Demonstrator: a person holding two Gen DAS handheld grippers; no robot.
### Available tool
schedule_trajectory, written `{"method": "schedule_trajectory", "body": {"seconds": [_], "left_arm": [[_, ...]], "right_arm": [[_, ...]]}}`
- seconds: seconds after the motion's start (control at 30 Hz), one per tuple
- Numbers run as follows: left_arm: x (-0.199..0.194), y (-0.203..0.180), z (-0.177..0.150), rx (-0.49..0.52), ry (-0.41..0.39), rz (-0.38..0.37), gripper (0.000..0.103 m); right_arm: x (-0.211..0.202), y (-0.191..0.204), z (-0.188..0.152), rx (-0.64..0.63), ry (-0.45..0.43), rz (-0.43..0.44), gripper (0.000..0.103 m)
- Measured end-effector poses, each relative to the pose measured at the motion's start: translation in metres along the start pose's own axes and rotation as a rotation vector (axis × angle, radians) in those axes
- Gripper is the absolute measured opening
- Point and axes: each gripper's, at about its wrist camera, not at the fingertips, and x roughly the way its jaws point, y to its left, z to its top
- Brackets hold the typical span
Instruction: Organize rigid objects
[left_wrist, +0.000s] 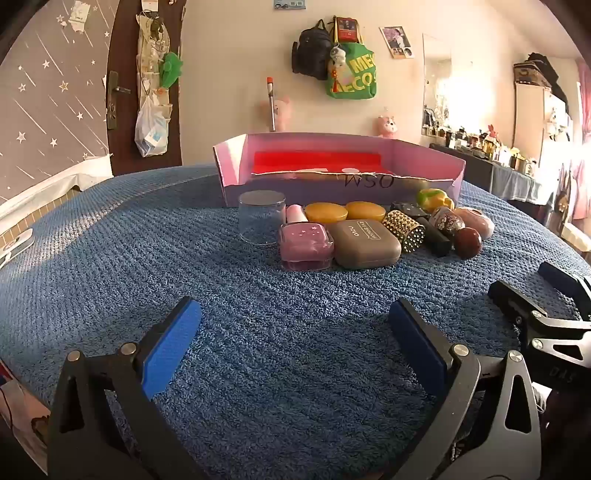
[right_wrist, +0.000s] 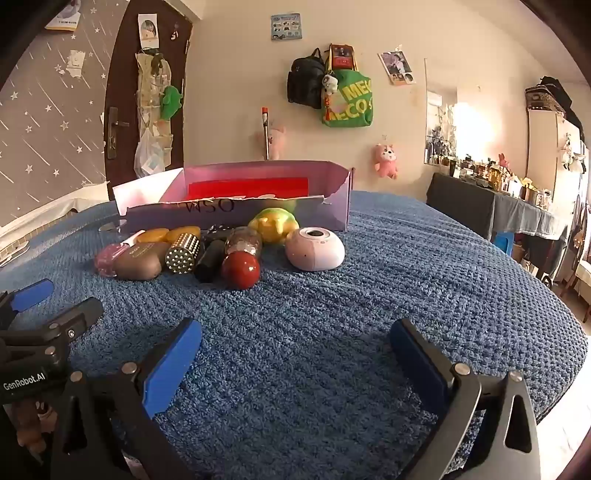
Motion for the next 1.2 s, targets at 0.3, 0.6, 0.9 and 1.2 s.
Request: {"method": "schedule_trajectory", "body": {"seconds": [0.3,0.6,0.9,1.2], "left_arm": [[0.0,0.0001,0.0,0.0,-0.002,0.0,0.103],[-0.0001,0.0,0.0,0.0,-0.002,0.0,0.103],[0.0,0.0,0.0,0.0,-0.002,-0.001,0.103],[-0.0001,0.0,-0.0001,0.0,-0.002,-0.001,0.103]], "right_arm": [[0.0001,0.0006,0.0002,-0.005,0.005,-0.002,0.103],[0.0002,0.0007,0.0002,-0.001,0.003,-0.002,0.103],[0.0003,0.0008,0.0004,-0.001,0.005,-0.002,0.103],[0.0006,0.0013,0.0003,-0.002,0.006,-0.002,0.103]]}}
